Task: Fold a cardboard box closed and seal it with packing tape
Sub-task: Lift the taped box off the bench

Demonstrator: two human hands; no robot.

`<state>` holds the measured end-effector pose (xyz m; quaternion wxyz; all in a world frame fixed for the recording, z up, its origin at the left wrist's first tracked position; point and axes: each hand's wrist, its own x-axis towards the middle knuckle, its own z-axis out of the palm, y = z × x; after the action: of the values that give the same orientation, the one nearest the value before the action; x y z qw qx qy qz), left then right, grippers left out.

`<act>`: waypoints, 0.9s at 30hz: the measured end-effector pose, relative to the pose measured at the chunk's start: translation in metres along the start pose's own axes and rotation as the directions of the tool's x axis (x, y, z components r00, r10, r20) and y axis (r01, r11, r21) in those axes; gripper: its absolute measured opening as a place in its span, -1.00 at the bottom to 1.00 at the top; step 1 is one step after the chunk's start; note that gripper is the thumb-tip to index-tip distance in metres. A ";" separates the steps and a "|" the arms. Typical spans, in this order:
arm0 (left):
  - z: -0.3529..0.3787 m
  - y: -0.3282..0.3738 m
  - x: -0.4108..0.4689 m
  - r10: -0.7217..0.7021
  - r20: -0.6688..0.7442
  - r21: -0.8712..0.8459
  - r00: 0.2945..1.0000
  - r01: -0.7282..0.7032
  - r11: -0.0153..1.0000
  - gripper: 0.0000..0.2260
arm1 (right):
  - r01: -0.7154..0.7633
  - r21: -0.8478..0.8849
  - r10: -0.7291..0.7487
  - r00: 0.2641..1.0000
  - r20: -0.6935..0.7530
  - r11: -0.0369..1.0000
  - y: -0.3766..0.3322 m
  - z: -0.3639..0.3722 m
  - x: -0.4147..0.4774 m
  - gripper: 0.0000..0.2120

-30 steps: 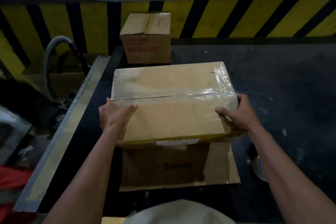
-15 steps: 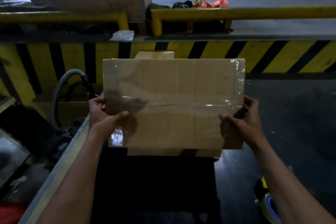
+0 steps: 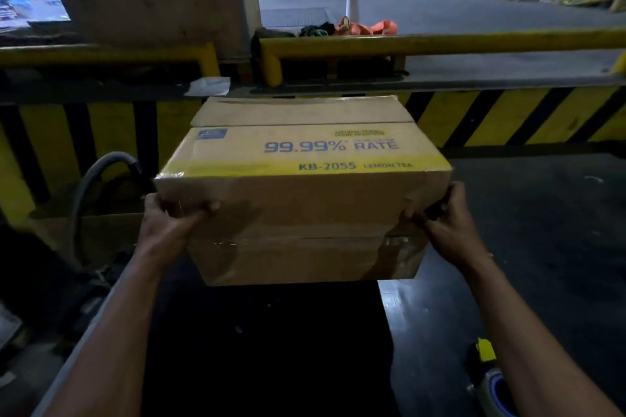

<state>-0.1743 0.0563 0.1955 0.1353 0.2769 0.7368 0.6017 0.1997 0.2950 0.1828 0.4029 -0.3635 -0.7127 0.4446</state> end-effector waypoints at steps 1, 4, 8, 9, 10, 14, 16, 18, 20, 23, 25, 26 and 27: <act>-0.003 0.002 0.002 0.012 0.012 -0.011 1.000 -0.012 1.000 -0.14 | -0.009 0.027 0.009 1.000 0.001 1.000 -0.002 -0.002 0.000 -0.41; -0.011 0.003 0.011 0.038 0.068 0.015 0.997 -0.039 0.999 -0.25 | -0.146 0.256 0.132 0.989 0.071 0.956 -0.015 -0.009 0.006 -0.42; -0.006 0.002 0.013 0.109 0.068 0.021 0.992 -0.110 0.994 -0.35 | -0.265 0.260 0.264 0.964 0.041 0.928 -0.027 -0.010 0.016 -0.34; -0.005 0.002 0.012 0.105 0.100 0.021 0.989 -0.107 0.994 -0.34 | -0.262 0.262 0.269 0.963 0.008 0.929 -0.025 -0.010 0.017 -0.46; -0.005 0.007 0.009 0.085 0.145 0.001 0.986 -0.086 0.996 -0.32 | -0.260 0.278 0.272 0.962 -0.007 0.925 -0.022 -0.010 0.016 -0.56; -0.011 0.023 0.007 -0.032 0.233 -0.121 0.972 0.062 0.991 -0.13 | -0.267 0.294 0.270 0.962 0.032 0.918 -0.013 -0.017 0.013 -0.61; -0.016 0.017 0.013 -0.092 0.165 -0.064 0.982 0.104 0.993 -0.03 | -0.261 0.308 0.253 0.965 0.068 0.915 -0.009 -0.021 0.011 -0.45; -0.020 0.008 0.013 -0.103 0.142 -0.062 0.984 0.113 0.992 -0.04 | -0.250 0.286 0.226 0.967 0.116 0.925 -0.008 -0.023 0.009 -0.13; -0.019 0.000 0.007 -0.069 0.172 -0.062 0.983 0.081 0.995 -0.16 | -0.249 0.243 0.211 0.963 0.170 0.938 -0.008 -0.022 0.004 -0.05; -0.019 -0.018 0.001 -0.075 0.221 -0.094 0.972 0.098 0.991 0.00 | -0.287 0.301 0.250 0.956 0.156 0.909 0.004 -0.017 -0.004 -0.23; -0.016 -0.026 -0.009 -0.057 0.278 -0.069 0.959 0.079 0.994 0.00 | -0.320 0.297 0.296 0.947 0.123 0.900 0.014 -0.014 -0.006 -0.31; -0.015 -0.029 -0.012 -0.052 0.302 -0.015 0.952 0.060 0.998 -0.03 | -0.322 0.269 0.304 0.947 0.106 0.908 0.018 -0.014 -0.007 -0.37; -0.013 -0.031 -0.016 -0.064 0.310 0.017 0.949 0.061 0.998 -0.06 | -0.318 0.247 0.304 0.948 0.094 0.915 0.022 -0.013 -0.009 -0.41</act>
<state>-0.1761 0.0328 0.1669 0.2675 0.3451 0.7169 0.5435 0.2184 0.2990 0.1638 0.3518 -0.4041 -0.5922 0.6019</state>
